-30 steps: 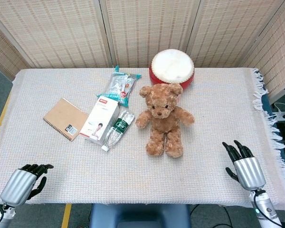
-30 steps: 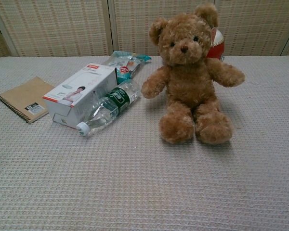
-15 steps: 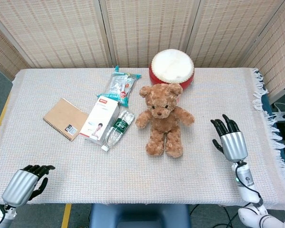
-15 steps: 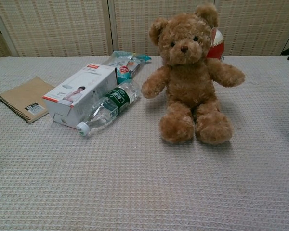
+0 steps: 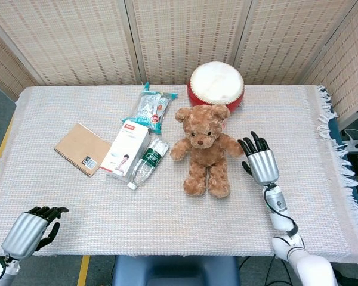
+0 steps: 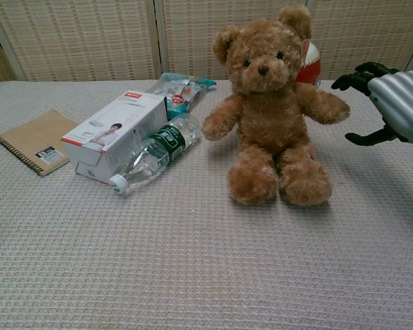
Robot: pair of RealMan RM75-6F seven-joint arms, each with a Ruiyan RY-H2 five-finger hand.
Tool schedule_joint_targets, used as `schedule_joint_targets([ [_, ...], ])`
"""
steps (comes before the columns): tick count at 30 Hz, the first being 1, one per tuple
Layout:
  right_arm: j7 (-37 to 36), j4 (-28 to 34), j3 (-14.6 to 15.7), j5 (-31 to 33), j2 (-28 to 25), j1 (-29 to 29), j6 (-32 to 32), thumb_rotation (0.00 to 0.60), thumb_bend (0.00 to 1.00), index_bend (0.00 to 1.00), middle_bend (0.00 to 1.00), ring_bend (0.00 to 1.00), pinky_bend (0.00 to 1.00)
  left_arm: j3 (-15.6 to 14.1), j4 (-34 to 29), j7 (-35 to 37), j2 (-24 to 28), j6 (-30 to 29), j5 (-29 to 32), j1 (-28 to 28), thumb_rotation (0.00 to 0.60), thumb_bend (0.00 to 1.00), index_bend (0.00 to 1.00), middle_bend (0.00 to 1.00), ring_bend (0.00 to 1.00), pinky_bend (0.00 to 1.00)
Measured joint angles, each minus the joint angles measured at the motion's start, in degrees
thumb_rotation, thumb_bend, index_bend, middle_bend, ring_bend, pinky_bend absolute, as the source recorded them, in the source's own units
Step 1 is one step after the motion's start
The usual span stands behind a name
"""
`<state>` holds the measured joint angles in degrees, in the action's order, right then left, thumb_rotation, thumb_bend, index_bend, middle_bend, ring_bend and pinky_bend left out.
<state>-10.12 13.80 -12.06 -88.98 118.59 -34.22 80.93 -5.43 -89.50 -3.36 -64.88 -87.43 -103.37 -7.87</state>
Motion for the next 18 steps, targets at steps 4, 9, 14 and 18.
schedule_joint_targets([
  [4, -0.63, -3.12, -0.05, 0.93, 2.33, -2.07, -1.09, 0.6, 0.08, 0.24, 0.24, 0.09, 0.29, -0.21, 0.03, -0.01, -0.02, 0.47, -0.24, -0.23, 0.6, 0.55, 0.33, 0.47, 0.47, 0.55],
  [9, 0.04, -5.81, -0.44, 2.54, 4.3, -4.59, -2.23, 0.6, 0.09, 0.26, 0.24, 0.1, 0.32, -0.38, -0.01, 0.19, 0.03, 0.33, -0.58, -0.25, 0.6, 0.55, 0.33, 0.47, 0.47, 0.55],
  [14, 1.48, -7.25, -0.8, 3.81, 4.94, -5.93, -3.36, 0.6, 0.09, 0.28, 0.24, 0.1, 0.35, -0.56, -0.1, 0.51, 0.14, 0.26, -0.89, -0.28, 0.6, 0.55, 0.33, 0.47, 0.47, 0.55],
  [18, 2.84, -7.92, -1.05, 4.8, 5.15, -6.56, -4.9, 0.6, 0.09, 0.3, 0.24, 0.1, 0.37, -0.64, -0.05, 0.92, 0.21, 0.1, -1.1, -0.31, 0.6, 0.55, 0.33, 0.47, 0.47, 0.55],
])
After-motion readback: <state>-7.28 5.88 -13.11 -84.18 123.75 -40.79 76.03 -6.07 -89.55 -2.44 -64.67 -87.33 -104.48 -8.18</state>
